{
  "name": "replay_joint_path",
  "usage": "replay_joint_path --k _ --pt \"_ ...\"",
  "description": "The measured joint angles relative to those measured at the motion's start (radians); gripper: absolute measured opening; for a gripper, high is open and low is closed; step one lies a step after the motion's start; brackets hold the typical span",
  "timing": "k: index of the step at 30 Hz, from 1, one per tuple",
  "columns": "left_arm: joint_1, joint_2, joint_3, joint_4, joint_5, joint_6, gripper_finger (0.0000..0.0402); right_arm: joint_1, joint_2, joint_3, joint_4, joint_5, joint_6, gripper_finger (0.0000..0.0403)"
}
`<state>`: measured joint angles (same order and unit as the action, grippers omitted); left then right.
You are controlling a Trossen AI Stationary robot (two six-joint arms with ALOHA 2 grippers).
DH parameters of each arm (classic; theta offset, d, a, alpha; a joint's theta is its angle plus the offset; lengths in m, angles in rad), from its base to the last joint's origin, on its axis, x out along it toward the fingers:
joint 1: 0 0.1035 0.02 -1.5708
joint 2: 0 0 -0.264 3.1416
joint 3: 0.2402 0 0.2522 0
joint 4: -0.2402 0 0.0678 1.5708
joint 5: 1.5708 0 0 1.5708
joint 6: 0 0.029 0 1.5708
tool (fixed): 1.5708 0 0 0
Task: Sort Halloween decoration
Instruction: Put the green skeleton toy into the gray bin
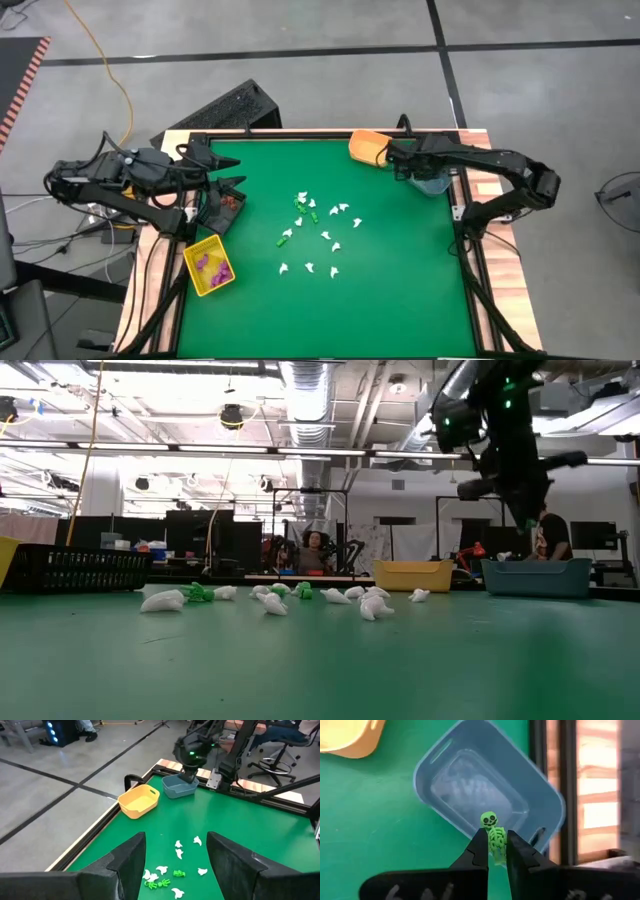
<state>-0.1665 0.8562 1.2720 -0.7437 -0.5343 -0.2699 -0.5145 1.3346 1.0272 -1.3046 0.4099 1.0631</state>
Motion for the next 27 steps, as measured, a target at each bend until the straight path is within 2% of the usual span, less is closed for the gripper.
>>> replay_joint_path --k 4,12,20,27 --pt "0.000 0.000 0.000 -0.001 0.002 -0.004 0.0199 -0.106 0.000 -0.054 0.129 -0.075 -0.097 0.0038" --pt "0.000 0.000 0.000 -0.002 0.002 -0.029 0.0199 -0.263 0.000 -0.099 0.282 -0.103 -0.171 0.0040" --pt "0.000 0.000 0.000 -0.007 0.000 -0.038 0.0199 -0.308 0.000 -0.103 0.292 -0.103 -0.197 0.0073" --pt "0.000 0.000 0.000 -0.009 -0.013 -0.038 0.0199 -0.304 0.000 -0.103 0.303 -0.105 -0.209 0.0136"
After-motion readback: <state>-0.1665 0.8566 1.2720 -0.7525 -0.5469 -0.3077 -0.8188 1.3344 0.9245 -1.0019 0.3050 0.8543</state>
